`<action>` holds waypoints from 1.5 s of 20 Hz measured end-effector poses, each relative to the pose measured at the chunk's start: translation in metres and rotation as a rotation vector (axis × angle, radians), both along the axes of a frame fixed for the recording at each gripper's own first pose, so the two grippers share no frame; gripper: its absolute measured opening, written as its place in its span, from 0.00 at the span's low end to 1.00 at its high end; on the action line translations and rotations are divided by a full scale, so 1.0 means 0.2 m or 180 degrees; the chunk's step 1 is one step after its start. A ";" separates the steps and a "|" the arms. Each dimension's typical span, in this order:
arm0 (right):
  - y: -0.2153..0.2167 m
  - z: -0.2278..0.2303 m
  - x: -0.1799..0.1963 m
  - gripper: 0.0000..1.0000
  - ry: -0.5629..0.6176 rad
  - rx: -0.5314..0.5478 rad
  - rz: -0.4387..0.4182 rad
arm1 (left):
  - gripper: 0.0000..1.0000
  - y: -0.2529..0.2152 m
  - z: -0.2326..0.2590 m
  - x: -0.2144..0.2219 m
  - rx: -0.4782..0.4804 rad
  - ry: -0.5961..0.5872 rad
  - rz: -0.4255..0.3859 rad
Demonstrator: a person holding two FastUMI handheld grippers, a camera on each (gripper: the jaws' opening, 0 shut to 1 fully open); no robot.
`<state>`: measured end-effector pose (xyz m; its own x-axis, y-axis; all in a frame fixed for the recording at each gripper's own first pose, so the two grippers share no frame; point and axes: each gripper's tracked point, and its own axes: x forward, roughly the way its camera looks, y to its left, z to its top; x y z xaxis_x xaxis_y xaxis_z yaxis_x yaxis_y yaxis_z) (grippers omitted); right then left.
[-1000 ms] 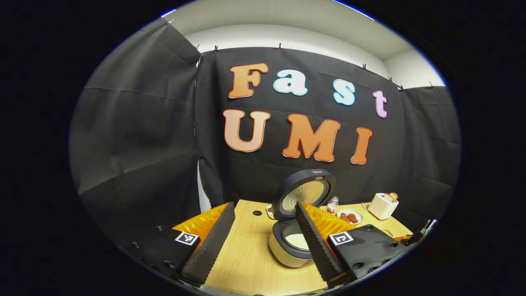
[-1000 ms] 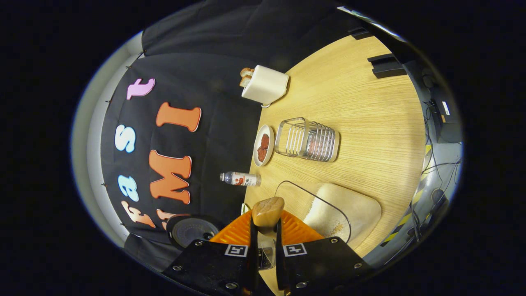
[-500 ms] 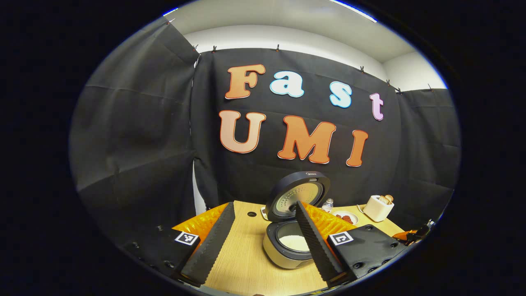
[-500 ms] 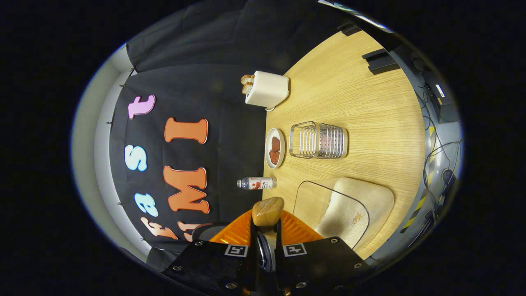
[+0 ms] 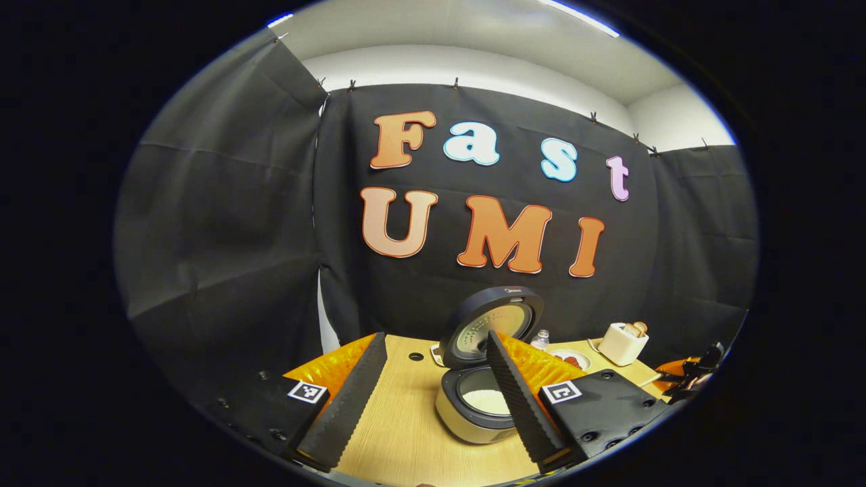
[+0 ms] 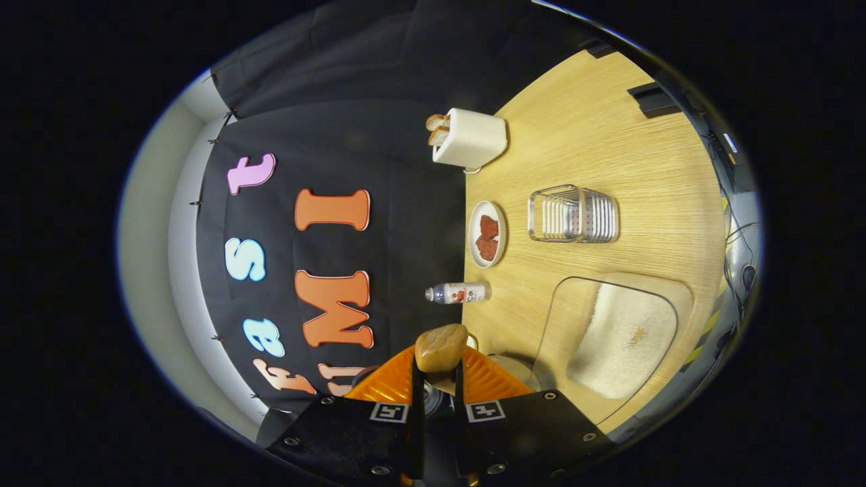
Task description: Close the left gripper, press the button to open the rice cooker; take a wooden spoon from the chopstick holder with the right hand, scoop a spoonful of rice and pour it into the rice cooker, then put the wooden spoon back into the chopstick holder.
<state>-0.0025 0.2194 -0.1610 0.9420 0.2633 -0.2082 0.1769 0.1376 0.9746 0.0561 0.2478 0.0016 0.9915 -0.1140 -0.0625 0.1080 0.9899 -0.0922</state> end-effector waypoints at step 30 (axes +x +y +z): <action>1.01 0.57 0.54 0.17 -0.0599 -0.0788 0.0893 | 0.99 0.29 0.12 -0.17 0.0031 -0.0222 0.0463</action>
